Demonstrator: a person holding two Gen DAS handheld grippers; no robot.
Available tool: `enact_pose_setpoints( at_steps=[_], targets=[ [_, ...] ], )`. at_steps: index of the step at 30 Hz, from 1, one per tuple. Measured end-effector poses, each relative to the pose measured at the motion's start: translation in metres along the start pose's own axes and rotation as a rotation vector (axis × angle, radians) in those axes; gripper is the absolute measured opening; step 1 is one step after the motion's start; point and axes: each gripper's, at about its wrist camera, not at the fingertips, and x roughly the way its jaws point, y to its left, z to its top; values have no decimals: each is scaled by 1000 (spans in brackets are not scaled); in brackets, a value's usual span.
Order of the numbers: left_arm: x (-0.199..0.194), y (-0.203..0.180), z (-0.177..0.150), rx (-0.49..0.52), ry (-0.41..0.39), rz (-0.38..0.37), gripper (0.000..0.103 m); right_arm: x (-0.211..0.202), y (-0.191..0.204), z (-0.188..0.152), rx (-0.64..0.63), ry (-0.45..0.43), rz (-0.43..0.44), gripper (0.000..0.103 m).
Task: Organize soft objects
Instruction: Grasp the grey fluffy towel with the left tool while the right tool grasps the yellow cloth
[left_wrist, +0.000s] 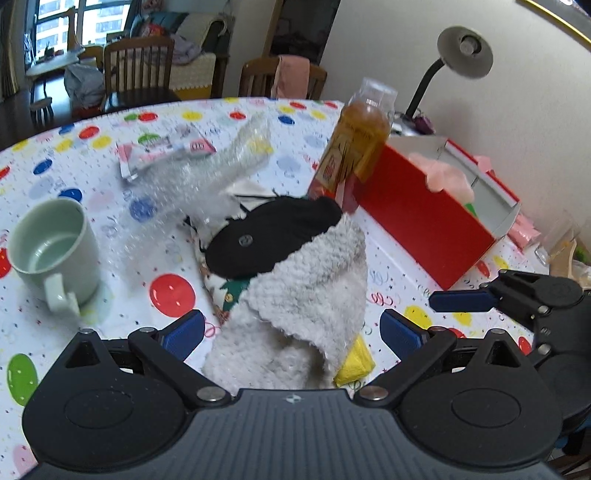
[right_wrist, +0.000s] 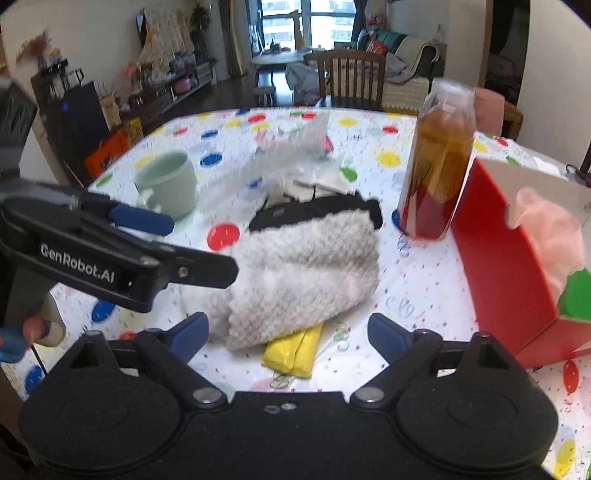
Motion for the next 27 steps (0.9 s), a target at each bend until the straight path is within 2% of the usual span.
enact_pose_setpoints(
  at_steps=[9,20,23,27],
  targets=[
    [39,6,-1,-64,119,-8,102,37,1,-17,-19,50,-19,84],
    [57,3,-1,-108,156,-14,100,65,7,-19,-12,85,-20,75],
    [57,3,-1,-115,154,-14,92,68,7,-20,-18,94,-15,70],
    [56,5,-2,-122,154,8,75,70,10,-20,-30,96,-13,68]
  ],
)
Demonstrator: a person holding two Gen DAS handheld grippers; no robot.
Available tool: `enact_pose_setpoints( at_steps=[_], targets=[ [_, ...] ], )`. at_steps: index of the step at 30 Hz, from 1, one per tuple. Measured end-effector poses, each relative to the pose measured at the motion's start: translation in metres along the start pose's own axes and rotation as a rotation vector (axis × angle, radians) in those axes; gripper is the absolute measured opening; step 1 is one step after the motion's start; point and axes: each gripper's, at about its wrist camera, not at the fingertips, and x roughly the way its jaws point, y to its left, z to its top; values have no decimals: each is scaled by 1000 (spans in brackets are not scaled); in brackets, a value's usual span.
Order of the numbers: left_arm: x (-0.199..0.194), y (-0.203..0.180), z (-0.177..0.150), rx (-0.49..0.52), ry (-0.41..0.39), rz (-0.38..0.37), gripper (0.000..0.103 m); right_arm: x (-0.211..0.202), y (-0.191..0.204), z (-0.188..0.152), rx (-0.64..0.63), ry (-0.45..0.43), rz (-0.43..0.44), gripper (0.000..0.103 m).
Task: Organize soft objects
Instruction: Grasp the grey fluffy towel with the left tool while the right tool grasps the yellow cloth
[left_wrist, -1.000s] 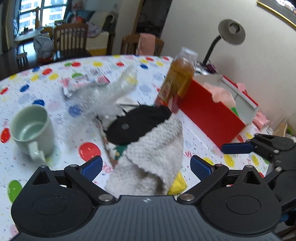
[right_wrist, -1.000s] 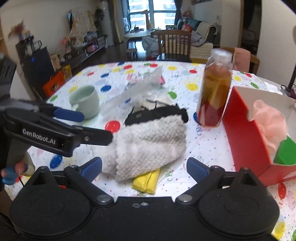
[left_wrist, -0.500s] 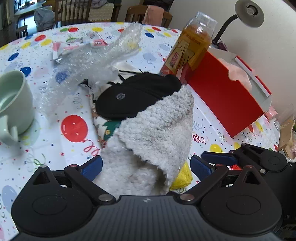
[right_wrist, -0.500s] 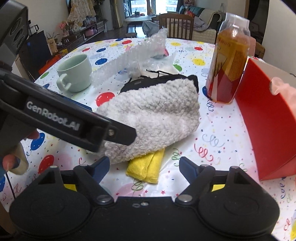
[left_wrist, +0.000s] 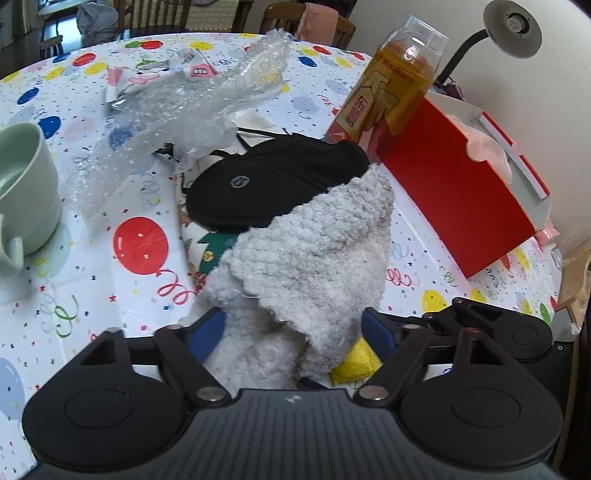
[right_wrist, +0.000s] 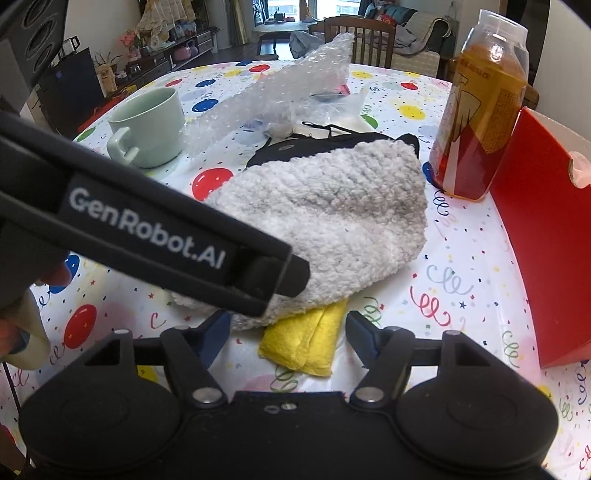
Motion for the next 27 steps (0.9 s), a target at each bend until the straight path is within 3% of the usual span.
enact_pose_setpoints(
  at_steps=[6,12,19,20,22,27],
  targets=[
    [-5,9,0,-34,-12,6,39,0,0,0,-4,0,18,68],
    [-16,6,-3,-22,-35,-8,24,-3,-4,-3,-4,3,31,62],
    [-26,3,-4,-18,-62,-25,17,-1,-7,-1,5,6,3,56],
    [-28,2,-4,-17,-64,-29,16,0,-6,-1,3,6,-4,48],
    [-31,1,-5,-17,-72,-34,15,0,-5,1,-3,1,-22,43],
    [-44,-4,-2,-14,-104,-50,14,-4,-6,1,-5,4,-35,42]
  ],
)
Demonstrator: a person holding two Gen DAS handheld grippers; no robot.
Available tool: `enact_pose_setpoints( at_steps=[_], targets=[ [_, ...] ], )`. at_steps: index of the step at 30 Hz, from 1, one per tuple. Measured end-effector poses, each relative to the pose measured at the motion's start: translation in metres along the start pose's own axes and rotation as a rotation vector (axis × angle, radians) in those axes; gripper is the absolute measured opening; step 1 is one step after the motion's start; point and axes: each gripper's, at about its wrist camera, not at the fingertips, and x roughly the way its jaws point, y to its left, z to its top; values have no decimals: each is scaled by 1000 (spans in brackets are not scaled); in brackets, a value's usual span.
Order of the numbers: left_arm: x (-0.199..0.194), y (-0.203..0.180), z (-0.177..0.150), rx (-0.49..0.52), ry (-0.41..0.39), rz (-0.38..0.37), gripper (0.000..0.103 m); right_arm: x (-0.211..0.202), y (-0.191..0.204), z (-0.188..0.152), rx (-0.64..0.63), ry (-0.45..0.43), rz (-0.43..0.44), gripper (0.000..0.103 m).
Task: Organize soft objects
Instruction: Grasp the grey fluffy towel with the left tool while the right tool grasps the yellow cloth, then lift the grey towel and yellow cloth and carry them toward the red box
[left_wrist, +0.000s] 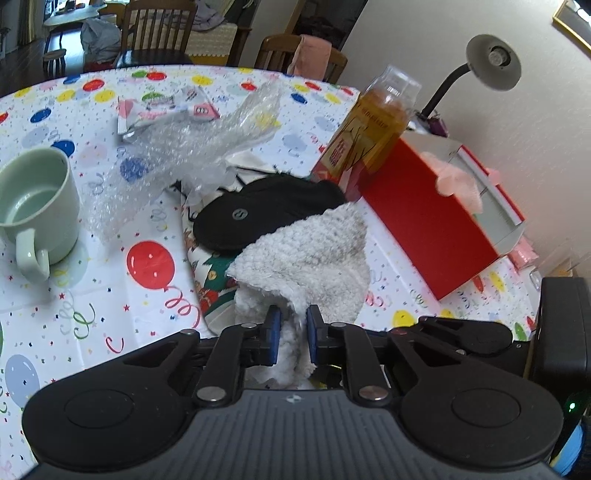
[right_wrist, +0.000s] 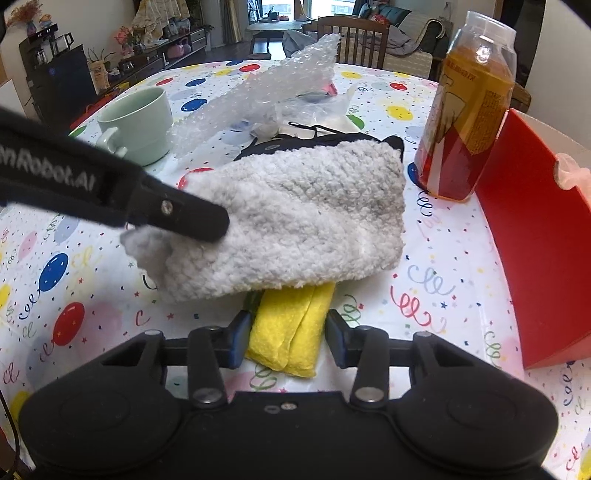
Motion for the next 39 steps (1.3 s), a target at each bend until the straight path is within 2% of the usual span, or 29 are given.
enact_pose_setpoints(
  at_steps=[3,7,11,16,26,27,29,30,31,32,34,36,39],
  targets=[
    [-10,-3,4,1,-21,-19,10,-9,-5,1,35,-9,14,41],
    [-26,-6,11,-11,-52,-58,8,-27,-14,-2,77,-18,43,40],
    [-39,-13,17,21,-93,-69,8,-52,-26,-7,103,-40,72,34],
    [-31,-14,12,69,-42,-75,8,-73,-39,-12,93,-54,69,34],
    [-18,-22,-17,188,14,-7,10,-74,-59,-39,149,-30,88,33],
    [-18,-22,-19,194,13,-4,13,-73,-59,-40,151,-30,90,33],
    [-17,-22,-23,197,15,-1,29,-74,-60,-40,151,-32,92,33],
    [-16,-22,-24,198,18,0,55,-74,-60,-40,152,-32,94,33],
    [-15,-22,-26,197,17,7,86,-74,-60,-40,153,-33,94,33],
    [-14,-21,-28,197,4,18,92,-74,-60,-41,153,-32,94,33],
    [-11,-21,-29,211,-21,48,93,-74,-60,-41,153,-32,95,33],
    [0,-19,-29,209,-2,90,93,-73,-59,-41,150,-29,95,33],
    [17,-13,-33,178,44,98,93,-73,-59,-42,147,-25,96,33]
  ],
)
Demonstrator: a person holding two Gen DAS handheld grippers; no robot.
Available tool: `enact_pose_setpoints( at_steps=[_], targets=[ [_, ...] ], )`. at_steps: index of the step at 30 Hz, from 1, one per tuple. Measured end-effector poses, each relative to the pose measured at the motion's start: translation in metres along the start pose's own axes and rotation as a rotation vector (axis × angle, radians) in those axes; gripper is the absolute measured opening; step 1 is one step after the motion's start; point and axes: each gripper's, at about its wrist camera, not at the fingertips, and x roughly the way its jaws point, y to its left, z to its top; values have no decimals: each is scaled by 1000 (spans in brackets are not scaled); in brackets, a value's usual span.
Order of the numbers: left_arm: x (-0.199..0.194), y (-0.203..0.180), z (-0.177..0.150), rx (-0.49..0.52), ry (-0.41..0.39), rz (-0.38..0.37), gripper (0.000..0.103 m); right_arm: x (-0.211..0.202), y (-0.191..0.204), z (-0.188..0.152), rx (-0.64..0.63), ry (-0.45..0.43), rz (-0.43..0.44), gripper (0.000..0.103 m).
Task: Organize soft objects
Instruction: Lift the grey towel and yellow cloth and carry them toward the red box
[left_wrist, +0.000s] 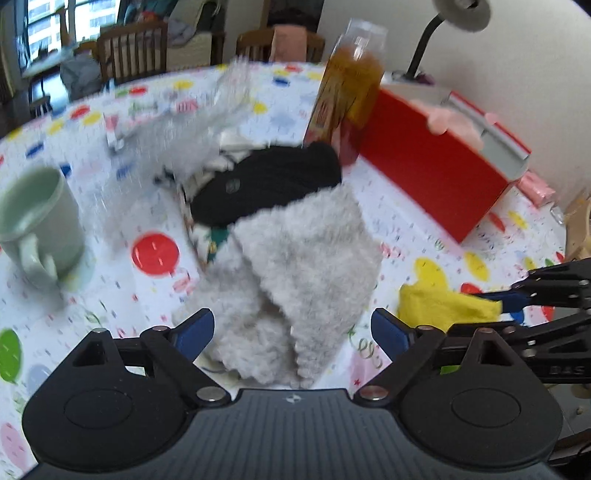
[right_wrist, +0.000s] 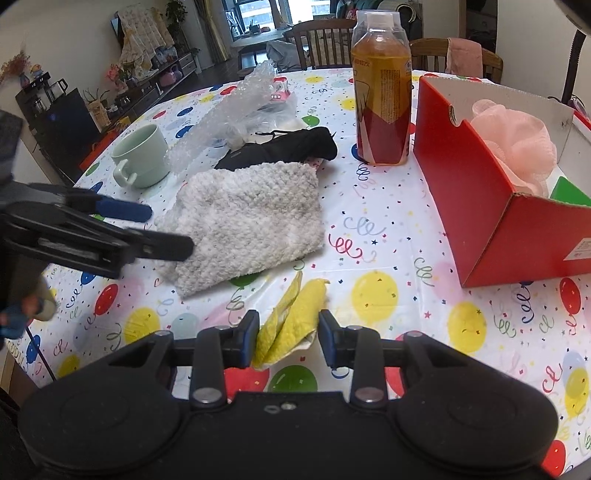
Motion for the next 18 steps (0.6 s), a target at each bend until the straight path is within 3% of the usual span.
enact_pose_setpoints(
  at_steps=[8,9,10,12,18],
  targets=[
    [17,-5,-4,5,20,45,89,1,1,-1,-2,11,-4,33],
    [18,-6,-2,13,22,54,77,1,0,-1,0,13,-4,33],
    [19,-7,-1,19,29,60,58,2,0,-1,1,16,-4,33],
    [22,-7,0,15,44,61,40,2,1,-2,2,18,-6,33],
    [16,-5,0,5,25,44,14,3,1,-4,1,25,-8,33]
  ],
)
